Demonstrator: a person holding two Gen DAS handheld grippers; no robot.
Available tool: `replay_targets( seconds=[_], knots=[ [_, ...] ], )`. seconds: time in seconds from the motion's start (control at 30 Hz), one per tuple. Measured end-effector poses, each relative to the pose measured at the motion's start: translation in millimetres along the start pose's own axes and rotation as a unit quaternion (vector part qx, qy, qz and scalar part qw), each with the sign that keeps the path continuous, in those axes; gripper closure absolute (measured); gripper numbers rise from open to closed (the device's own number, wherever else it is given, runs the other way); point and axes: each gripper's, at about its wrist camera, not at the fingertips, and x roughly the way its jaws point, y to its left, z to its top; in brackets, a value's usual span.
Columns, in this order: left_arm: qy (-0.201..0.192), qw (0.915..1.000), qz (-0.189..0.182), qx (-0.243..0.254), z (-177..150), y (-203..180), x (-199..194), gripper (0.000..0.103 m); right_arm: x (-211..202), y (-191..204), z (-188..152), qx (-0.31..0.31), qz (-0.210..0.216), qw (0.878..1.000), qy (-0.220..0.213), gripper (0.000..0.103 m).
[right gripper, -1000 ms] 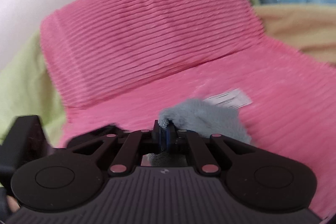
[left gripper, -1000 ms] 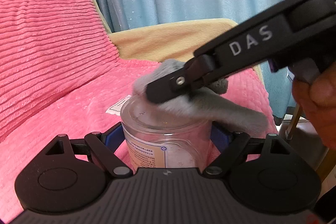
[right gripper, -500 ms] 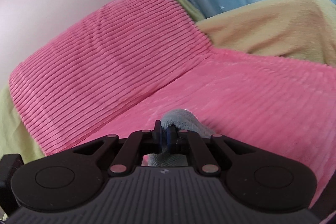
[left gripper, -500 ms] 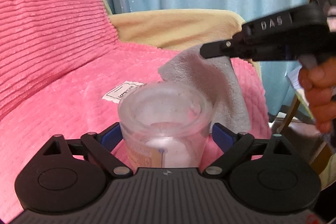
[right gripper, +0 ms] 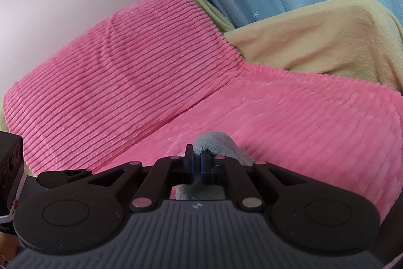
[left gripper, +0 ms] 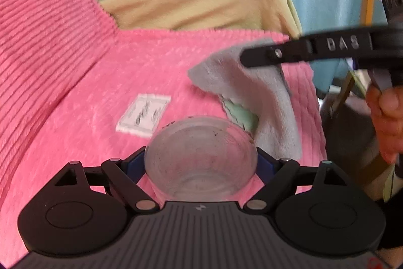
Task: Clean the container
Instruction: 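Turn the held jar with the left tool so its white lid faces up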
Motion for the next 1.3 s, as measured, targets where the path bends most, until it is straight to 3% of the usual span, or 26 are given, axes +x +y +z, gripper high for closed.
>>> replay_targets(
  seconds=[0.13,0.17,0.27,0.4,0.57,0.87,1.13,1.23,1.3],
  knots=[
    [-0.092,0.9941,-0.016,-0.055,4,15,5,0.018,3,3,-2,-0.002,0.004,1.000,0.004,0.100],
    [-0.096,0.9926,-0.020,-0.072,0,19,6,0.018,4,4,-2,-0.003,0.005,1.000,0.006,0.100],
    [-0.079,0.9951,0.012,-0.058,-22,18,-1,0.018,6,7,-4,-0.005,0.008,1.000,0.009,0.100],
    [-0.055,0.9962,0.006,-0.067,-57,23,-25,0.018,10,10,-6,-0.007,0.013,1.000,0.013,0.100],
    [-0.034,0.9974,0.014,-0.062,-74,21,-28,0.017,14,15,-8,-0.010,0.018,1.000,0.019,0.100],
    [-0.009,0.9979,0.006,-0.064,-46,33,-22,0.013,20,21,-12,-0.013,0.026,0.999,0.027,0.100],
    [0.082,0.9959,-0.021,-0.033,-8,36,17,0.015,16,16,-9,-0.010,0.020,0.999,0.028,0.100],
    [0.082,0.9963,-0.021,-0.017,-7,34,18,0.015,13,15,-8,-0.009,0.019,0.999,0.025,0.100],
    [0.057,0.9982,-0.013,-0.015,-8,33,12,0.016,11,14,-7,-0.008,0.018,1.000,0.022,0.100]
  ],
)
